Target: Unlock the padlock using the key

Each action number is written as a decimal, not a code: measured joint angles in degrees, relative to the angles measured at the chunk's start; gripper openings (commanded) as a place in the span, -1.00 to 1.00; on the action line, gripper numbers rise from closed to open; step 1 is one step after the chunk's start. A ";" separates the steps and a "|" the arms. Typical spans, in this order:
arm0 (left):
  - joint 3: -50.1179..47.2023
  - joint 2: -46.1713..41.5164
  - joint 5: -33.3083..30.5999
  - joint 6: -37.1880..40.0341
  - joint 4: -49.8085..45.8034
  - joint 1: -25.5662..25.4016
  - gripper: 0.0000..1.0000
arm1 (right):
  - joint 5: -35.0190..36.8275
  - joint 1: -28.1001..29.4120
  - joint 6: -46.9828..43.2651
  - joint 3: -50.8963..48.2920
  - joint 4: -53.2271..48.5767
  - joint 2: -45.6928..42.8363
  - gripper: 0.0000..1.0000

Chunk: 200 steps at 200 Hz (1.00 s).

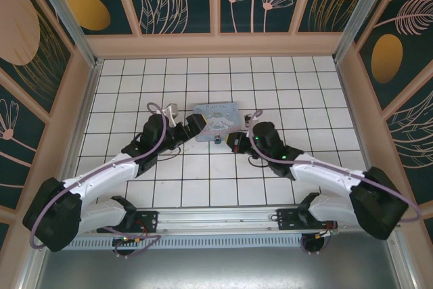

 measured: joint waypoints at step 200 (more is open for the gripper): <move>-1.18 6.40 12.79 -22.29 25.20 0.00 0.79 | -10.54 -7.72 8.15 -5.73 18.58 -10.29 -1.00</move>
